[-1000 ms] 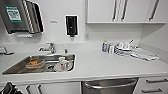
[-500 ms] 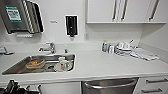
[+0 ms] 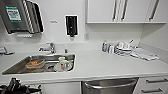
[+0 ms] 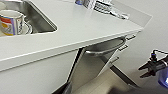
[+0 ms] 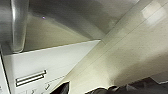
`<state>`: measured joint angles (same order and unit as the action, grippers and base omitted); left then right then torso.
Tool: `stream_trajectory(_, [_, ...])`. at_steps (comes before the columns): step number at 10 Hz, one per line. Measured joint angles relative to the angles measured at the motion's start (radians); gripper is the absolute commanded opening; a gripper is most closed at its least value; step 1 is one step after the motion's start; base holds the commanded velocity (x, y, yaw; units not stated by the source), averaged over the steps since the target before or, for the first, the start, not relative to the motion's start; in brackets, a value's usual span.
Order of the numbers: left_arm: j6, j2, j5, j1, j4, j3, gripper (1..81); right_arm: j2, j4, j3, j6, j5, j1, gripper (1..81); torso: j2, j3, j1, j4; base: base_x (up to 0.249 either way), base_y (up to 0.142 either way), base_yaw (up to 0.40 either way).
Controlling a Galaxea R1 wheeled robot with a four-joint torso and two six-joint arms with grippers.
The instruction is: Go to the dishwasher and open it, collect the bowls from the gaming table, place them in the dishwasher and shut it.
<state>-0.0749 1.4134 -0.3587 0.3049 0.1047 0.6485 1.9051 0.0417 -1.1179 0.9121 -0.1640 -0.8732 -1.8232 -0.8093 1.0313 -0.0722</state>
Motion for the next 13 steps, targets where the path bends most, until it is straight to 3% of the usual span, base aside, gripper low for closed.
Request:
stream_trajectory(2, [0.0,0.0,0.0,0.0,0.0,0.0,81.1,-0.004,0.002,0.005,0.123,-0.014,0.055,81.1,0.0,0.0,0.0,0.0,0.0,0.0,0.0])
stream_trajectory(6, [0.0,0.014,0.0,0.0,0.0,0.0,81.1,0.015,0.003,0.001,0.281,-0.058,0.156,81.1,0.0,0.0,0.0,0.0,0.0,0.0,0.0])
stream_trajectory(13, [0.0,0.027,0.0,0.0,0.0,0.001,81.1,0.087,0.0,-0.024,0.399,-0.201,0.333,81.1,0.0,-0.001,0.0,0.0,0.0,0.0,0.0])
